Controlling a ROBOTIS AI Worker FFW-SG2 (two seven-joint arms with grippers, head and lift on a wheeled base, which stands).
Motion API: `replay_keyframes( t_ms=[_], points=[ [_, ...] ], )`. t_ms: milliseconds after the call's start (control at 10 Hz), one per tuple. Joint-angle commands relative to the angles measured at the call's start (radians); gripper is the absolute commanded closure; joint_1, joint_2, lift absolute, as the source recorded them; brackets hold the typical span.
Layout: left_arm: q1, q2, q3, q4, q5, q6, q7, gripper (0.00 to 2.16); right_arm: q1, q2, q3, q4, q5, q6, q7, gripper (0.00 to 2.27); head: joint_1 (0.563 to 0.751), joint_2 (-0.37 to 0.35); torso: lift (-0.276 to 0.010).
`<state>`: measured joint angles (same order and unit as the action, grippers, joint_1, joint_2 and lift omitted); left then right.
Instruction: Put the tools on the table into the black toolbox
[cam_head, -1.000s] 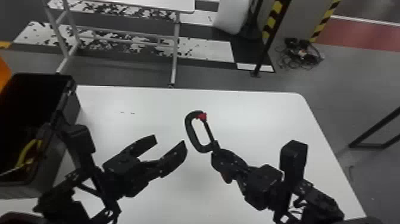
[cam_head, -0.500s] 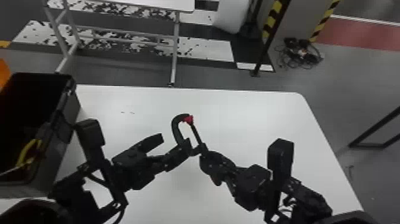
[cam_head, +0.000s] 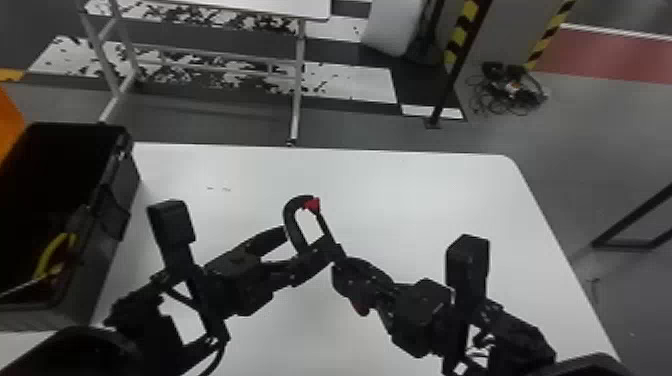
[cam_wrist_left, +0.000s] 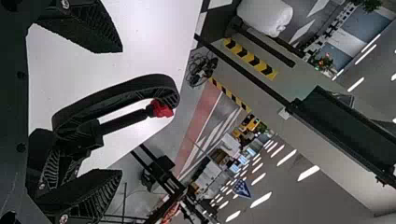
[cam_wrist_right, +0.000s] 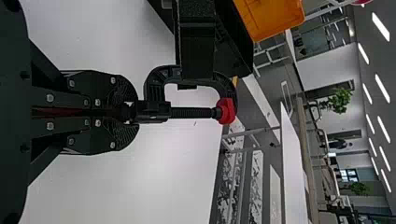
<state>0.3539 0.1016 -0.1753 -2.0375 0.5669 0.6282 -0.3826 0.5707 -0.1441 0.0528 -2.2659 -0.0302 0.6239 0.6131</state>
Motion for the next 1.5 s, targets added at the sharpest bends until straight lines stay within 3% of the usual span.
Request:
replay_keyframes(
  t_ms=[0, 600, 700, 900, 1100, 1300, 1400],
  points=[
    [-0.009, -0.006, -0.009, 0.003, 0.002, 0.003, -0.001, 0.08, -0.005, 0.000, 0.012, 0.002, 0.003, -0.002, -0.001, 2.25, 0.695, -0.148, -0.075],
    [-0.041, -0.010, -0.010, 0.031, 0.080, 0.043, -0.027, 0.21, -0.020, 0.000, 0.033, 0.017, 0.006, 0.007, 0.000, 2.25, 0.695, -0.155, -0.075],
    [-0.050, -0.010, -0.013, 0.033, 0.079, 0.055, -0.044, 0.51, -0.020, 0.000, 0.035, 0.017, 0.006, 0.007, 0.000, 2.25, 0.695, -0.156, -0.075],
    [-0.064, -0.006, -0.016, 0.034, 0.068, 0.098, -0.064, 1.70, -0.020, 0.000, 0.035, 0.017, 0.004, 0.007, 0.000, 2.25, 0.695, -0.167, -0.075],
    [-0.069, -0.005, -0.016, 0.028, 0.050, 0.144, -0.079, 2.13, -0.020, 0.000, 0.035, 0.017, 0.004, 0.007, 0.000, 2.25, 0.695, -0.175, -0.075],
    [-0.070, -0.005, -0.013, 0.028, 0.050, 0.147, -0.079, 2.13, -0.014, 0.001, 0.036, 0.016, -0.001, 0.004, 0.000, 2.24, 0.695, -0.180, -0.075],
    [-0.070, -0.003, -0.012, 0.025, 0.050, 0.147, -0.079, 2.13, -0.009, 0.001, 0.038, 0.014, -0.005, 0.001, -0.003, 1.95, 0.695, -0.179, -0.075]
  ],
)
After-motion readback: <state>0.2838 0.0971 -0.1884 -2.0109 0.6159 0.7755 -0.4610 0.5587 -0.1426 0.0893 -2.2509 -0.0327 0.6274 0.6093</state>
